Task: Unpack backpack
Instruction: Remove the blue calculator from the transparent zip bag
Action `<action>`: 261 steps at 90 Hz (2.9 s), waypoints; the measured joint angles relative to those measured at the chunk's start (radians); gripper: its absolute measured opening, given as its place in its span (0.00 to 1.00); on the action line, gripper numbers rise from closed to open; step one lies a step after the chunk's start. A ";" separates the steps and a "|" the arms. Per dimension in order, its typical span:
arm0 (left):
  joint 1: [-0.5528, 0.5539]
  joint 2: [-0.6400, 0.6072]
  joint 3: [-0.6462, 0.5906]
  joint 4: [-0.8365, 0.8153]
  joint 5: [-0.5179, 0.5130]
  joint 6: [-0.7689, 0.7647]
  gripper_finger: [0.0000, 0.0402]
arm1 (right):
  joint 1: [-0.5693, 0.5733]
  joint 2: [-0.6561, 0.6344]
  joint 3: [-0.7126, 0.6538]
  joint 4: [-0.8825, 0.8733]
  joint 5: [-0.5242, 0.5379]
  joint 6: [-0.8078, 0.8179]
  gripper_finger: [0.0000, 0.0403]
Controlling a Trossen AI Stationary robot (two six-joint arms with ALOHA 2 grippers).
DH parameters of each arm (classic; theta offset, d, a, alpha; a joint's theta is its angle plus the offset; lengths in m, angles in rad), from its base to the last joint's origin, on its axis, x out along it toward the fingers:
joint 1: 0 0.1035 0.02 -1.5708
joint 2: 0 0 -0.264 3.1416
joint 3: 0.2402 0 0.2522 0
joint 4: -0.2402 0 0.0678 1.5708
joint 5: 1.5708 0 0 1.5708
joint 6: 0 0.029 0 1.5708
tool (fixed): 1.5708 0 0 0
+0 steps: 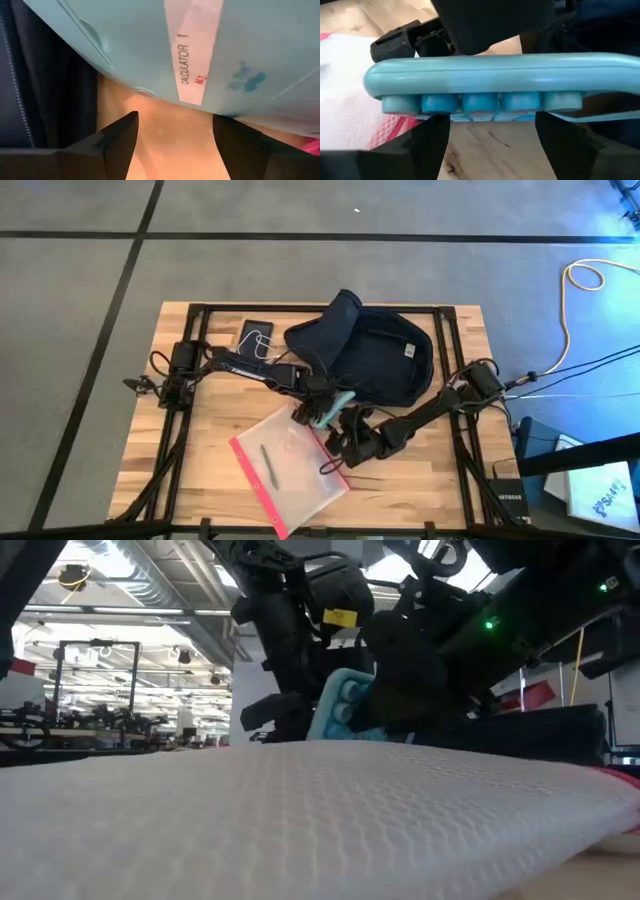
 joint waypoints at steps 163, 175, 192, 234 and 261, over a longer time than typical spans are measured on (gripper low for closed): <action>-0.021 -0.324 -0.004 -0.333 -0.153 -0.157 0.59 | -0.147 -0.005 0.001 0.228 -0.124 -0.486 0.68; -0.040 -0.317 -0.064 -0.226 -0.059 -0.160 0.59 | -0.105 -0.029 0.001 0.212 -0.262 -0.627 0.68; -0.034 -0.315 -0.185 -0.057 -0.030 -0.161 0.59 | -0.057 -0.050 0.001 0.096 -0.321 -0.591 0.68; 0.020 -0.316 -0.299 -0.005 0.014 -0.188 0.59 | 0.045 -0.050 -0.021 -0.082 -0.145 -0.379 0.68; 0.042 -0.315 -0.308 -0.003 0.079 -0.188 0.59 | 0.103 -0.130 -0.211 -0.035 0.012 -0.067 0.68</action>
